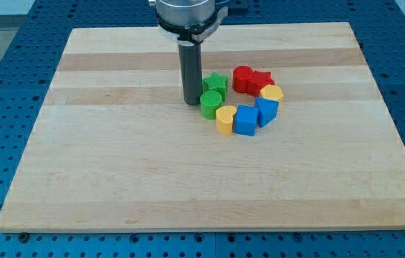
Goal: Move the green circle closer to the yellow heart
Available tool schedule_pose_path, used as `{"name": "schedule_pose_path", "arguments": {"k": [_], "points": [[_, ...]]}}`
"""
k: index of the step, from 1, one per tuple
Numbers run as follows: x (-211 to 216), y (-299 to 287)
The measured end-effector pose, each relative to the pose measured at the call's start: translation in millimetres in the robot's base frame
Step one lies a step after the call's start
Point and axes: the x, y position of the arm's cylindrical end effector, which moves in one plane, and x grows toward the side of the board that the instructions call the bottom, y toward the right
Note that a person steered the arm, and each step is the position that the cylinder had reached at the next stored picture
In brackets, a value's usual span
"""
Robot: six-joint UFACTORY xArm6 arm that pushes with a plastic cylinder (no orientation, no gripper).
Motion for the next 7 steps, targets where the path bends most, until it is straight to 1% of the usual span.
{"name": "schedule_pose_path", "arguments": {"k": [7], "points": [[0, 14]]}}
